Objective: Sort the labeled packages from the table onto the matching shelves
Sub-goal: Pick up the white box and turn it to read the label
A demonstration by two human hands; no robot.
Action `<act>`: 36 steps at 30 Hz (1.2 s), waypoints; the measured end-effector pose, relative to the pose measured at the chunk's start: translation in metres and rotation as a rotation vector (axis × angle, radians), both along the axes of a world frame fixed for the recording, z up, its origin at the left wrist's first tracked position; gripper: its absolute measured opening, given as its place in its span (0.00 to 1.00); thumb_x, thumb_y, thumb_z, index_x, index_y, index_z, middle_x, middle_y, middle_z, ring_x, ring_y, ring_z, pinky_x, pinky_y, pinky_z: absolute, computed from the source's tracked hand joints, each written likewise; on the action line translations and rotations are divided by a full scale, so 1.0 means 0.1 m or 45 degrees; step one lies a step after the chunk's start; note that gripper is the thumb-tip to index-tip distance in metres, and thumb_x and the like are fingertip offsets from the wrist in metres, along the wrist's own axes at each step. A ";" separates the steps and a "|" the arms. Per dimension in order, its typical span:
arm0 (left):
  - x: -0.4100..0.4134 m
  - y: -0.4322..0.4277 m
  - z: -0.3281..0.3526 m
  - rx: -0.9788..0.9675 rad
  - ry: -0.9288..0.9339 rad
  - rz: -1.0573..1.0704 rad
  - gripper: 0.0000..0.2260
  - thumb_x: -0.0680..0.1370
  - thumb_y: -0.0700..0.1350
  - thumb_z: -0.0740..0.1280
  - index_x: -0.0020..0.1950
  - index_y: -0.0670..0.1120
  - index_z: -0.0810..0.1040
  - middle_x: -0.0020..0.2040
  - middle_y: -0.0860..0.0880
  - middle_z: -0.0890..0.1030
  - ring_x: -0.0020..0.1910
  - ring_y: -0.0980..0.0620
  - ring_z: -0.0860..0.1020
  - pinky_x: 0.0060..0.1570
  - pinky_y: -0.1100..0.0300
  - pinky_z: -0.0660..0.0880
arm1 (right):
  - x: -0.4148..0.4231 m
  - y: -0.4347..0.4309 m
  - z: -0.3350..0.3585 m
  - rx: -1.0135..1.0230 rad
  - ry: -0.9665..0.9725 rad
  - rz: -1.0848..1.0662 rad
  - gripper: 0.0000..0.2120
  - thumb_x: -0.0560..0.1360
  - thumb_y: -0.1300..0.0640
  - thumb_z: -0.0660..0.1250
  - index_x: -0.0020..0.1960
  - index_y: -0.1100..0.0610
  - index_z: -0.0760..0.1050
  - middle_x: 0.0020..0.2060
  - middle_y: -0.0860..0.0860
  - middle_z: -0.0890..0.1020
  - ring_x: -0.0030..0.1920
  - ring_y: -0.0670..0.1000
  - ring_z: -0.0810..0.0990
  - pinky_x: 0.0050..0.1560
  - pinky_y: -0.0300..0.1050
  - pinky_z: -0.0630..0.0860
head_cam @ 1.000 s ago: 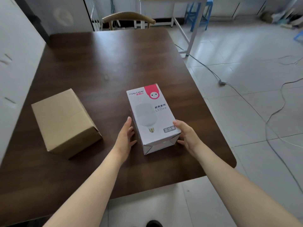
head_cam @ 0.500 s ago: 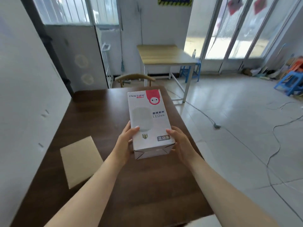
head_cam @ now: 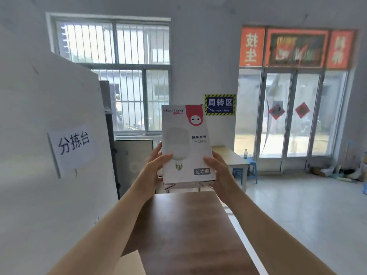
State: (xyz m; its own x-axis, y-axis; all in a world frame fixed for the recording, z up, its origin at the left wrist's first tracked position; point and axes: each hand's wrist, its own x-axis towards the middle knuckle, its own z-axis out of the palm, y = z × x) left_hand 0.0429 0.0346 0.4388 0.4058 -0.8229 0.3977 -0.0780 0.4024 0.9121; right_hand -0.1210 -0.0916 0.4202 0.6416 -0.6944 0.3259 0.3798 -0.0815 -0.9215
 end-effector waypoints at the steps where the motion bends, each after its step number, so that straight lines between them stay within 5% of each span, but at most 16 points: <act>1: 0.01 0.07 0.09 -0.024 -0.034 0.008 0.33 0.66 0.52 0.72 0.71 0.55 0.69 0.60 0.43 0.80 0.62 0.37 0.77 0.58 0.34 0.74 | 0.02 0.05 0.09 -0.011 -0.021 0.011 0.32 0.61 0.44 0.73 0.64 0.45 0.73 0.56 0.56 0.83 0.59 0.62 0.81 0.61 0.72 0.72; 5: 0.06 0.32 0.36 -0.085 -0.133 0.060 0.33 0.67 0.52 0.71 0.72 0.56 0.68 0.63 0.43 0.79 0.62 0.37 0.76 0.58 0.33 0.73 | 0.13 0.23 0.34 -0.056 -0.118 0.037 0.31 0.62 0.43 0.73 0.65 0.47 0.73 0.60 0.57 0.81 0.63 0.63 0.78 0.62 0.70 0.73; 13: 0.16 0.68 0.50 -0.163 -0.219 0.109 0.33 0.67 0.51 0.70 0.73 0.56 0.66 0.64 0.42 0.76 0.63 0.36 0.75 0.57 0.32 0.74 | 0.36 0.51 0.51 -0.172 -0.140 0.110 0.29 0.65 0.45 0.71 0.65 0.48 0.72 0.52 0.52 0.84 0.60 0.62 0.80 0.62 0.68 0.73; 17: 0.16 0.72 0.53 -0.165 -0.249 0.145 0.33 0.68 0.53 0.70 0.73 0.56 0.66 0.64 0.42 0.76 0.61 0.37 0.77 0.55 0.35 0.76 | 0.42 0.59 0.55 -0.134 -0.219 0.131 0.30 0.65 0.50 0.71 0.65 0.54 0.69 0.45 0.51 0.85 0.46 0.53 0.84 0.44 0.51 0.81; 21: 0.12 0.71 0.55 -0.168 -0.254 0.212 0.32 0.70 0.54 0.70 0.73 0.56 0.66 0.64 0.43 0.77 0.60 0.41 0.79 0.56 0.37 0.77 | 0.43 0.68 0.57 -0.081 -0.276 0.061 0.34 0.62 0.52 0.73 0.66 0.55 0.68 0.46 0.54 0.85 0.41 0.51 0.85 0.38 0.47 0.81; 25: 0.06 0.67 0.60 -0.225 -0.179 0.423 0.34 0.74 0.43 0.71 0.76 0.54 0.59 0.73 0.47 0.67 0.66 0.46 0.74 0.47 0.59 0.79 | 0.44 0.71 0.55 -0.065 -0.262 -0.134 0.36 0.60 0.51 0.75 0.66 0.48 0.66 0.59 0.65 0.75 0.50 0.57 0.82 0.38 0.43 0.82; 27: 0.02 0.62 0.61 -0.249 -0.200 0.482 0.31 0.75 0.41 0.69 0.75 0.54 0.61 0.67 0.49 0.69 0.60 0.51 0.75 0.36 0.68 0.77 | 0.48 0.70 0.53 -0.169 -0.177 -0.297 0.37 0.56 0.45 0.78 0.61 0.38 0.66 0.60 0.61 0.71 0.58 0.59 0.78 0.48 0.52 0.82; 29: -0.03 0.57 0.64 -0.238 -0.247 0.487 0.26 0.72 0.50 0.73 0.68 0.58 0.68 0.64 0.47 0.74 0.56 0.48 0.79 0.37 0.63 0.81 | 0.52 0.70 0.52 -0.327 -0.045 -0.449 0.35 0.51 0.37 0.77 0.55 0.29 0.65 0.59 0.52 0.70 0.64 0.58 0.72 0.59 0.62 0.76; 32: -0.09 0.52 0.67 -0.099 -0.456 0.673 0.48 0.56 0.74 0.71 0.70 0.55 0.64 0.67 0.45 0.69 0.65 0.41 0.73 0.52 0.43 0.80 | 0.54 0.79 0.54 -0.495 0.066 -0.535 0.36 0.51 0.33 0.72 0.55 0.28 0.61 0.59 0.47 0.68 0.66 0.54 0.67 0.67 0.62 0.68; 36: -0.19 0.53 0.73 0.015 -0.524 0.870 0.58 0.55 0.75 0.69 0.77 0.53 0.52 0.78 0.49 0.54 0.77 0.41 0.53 0.68 0.35 0.64 | 0.53 0.94 0.56 -0.594 0.094 -0.507 0.36 0.53 0.31 0.70 0.58 0.29 0.60 0.62 0.47 0.66 0.66 0.50 0.63 0.69 0.61 0.65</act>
